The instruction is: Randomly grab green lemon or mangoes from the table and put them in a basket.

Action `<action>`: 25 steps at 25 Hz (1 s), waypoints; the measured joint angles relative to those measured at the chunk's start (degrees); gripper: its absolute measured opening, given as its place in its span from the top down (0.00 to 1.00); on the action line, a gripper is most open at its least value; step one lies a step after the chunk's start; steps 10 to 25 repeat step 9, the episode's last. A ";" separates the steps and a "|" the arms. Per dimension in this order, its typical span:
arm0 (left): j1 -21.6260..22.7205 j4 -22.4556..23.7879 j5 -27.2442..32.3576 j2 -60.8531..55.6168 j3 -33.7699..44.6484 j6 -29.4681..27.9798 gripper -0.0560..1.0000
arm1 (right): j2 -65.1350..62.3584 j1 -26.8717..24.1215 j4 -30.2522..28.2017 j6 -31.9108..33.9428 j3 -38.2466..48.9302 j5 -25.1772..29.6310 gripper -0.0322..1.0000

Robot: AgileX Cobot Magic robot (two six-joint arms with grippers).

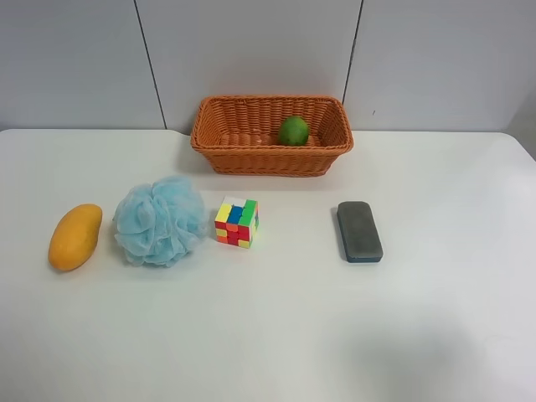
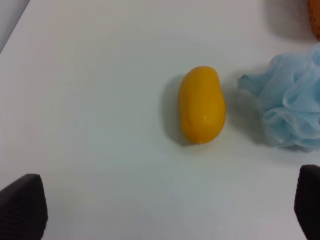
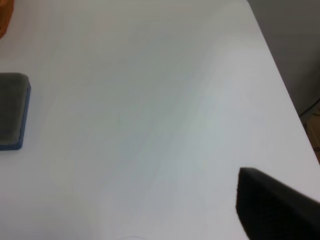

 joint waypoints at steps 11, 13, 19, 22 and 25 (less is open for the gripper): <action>0.00 0.00 0.00 0.00 0.00 0.00 0.01 | 0.00 0.00 0.00 0.00 0.00 0.00 0.01; 0.00 0.00 0.00 0.00 0.00 0.00 0.01 | 0.00 0.00 0.00 0.00 0.00 0.00 0.01; 0.00 0.00 0.00 0.00 0.00 0.00 0.01 | 0.00 0.00 0.00 0.00 0.00 0.00 0.01; 0.00 0.00 0.00 0.00 0.00 0.00 0.01 | 0.00 0.00 0.00 0.00 0.00 0.00 0.01; 0.00 0.00 0.00 0.00 0.00 0.00 0.01 | 0.00 0.00 0.00 0.00 0.00 0.00 0.01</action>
